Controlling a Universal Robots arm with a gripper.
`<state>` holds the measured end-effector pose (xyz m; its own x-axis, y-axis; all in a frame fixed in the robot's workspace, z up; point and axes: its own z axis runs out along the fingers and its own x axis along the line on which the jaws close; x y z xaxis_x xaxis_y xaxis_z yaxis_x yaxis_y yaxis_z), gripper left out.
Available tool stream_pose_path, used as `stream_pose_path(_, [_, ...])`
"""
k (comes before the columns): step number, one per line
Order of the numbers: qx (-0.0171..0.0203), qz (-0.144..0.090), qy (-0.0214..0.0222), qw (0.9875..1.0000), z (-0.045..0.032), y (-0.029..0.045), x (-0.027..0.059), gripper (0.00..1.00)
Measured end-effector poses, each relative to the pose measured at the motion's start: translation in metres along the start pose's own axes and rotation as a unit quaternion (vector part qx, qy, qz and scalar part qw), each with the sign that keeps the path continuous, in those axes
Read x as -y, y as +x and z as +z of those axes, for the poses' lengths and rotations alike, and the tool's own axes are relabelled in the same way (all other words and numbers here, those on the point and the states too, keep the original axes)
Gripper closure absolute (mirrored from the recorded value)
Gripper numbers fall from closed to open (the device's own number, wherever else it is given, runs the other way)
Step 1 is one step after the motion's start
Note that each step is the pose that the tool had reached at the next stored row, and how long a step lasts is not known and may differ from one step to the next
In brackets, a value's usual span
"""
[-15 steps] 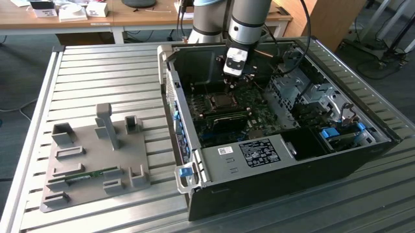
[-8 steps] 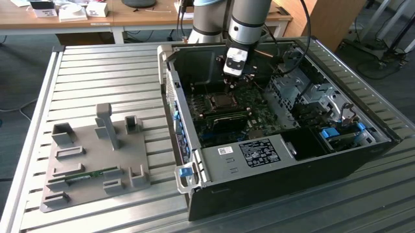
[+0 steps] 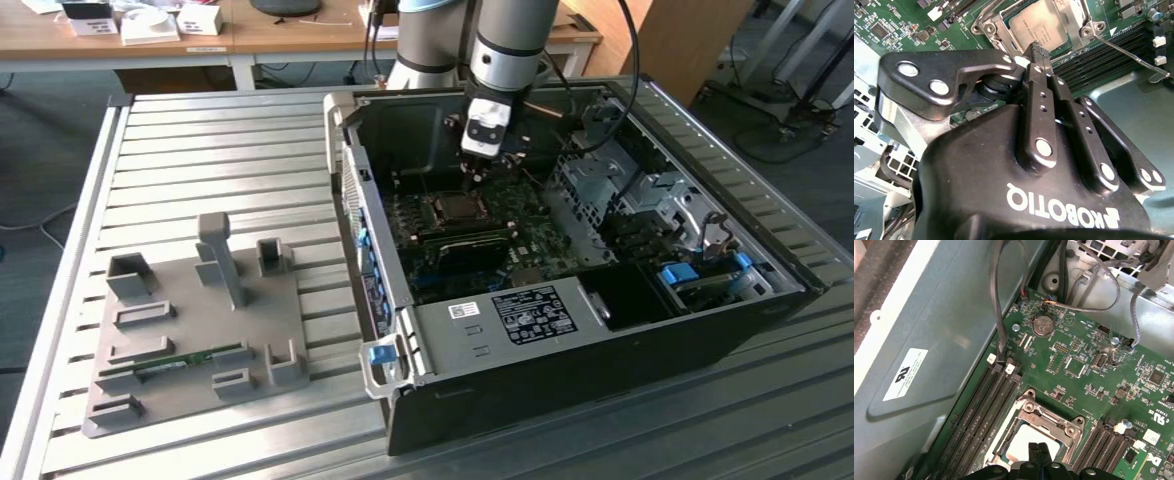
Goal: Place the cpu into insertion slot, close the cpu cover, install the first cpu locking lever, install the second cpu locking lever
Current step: 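Close the cpu cover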
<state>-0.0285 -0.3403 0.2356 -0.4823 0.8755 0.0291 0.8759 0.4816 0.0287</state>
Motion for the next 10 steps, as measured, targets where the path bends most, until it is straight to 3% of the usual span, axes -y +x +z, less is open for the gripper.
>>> stream_pose_path(10, [-0.0004, -0.013, 0.0004, 0.9999, 0.0000, 0.0000, 0.0000, 0.89])
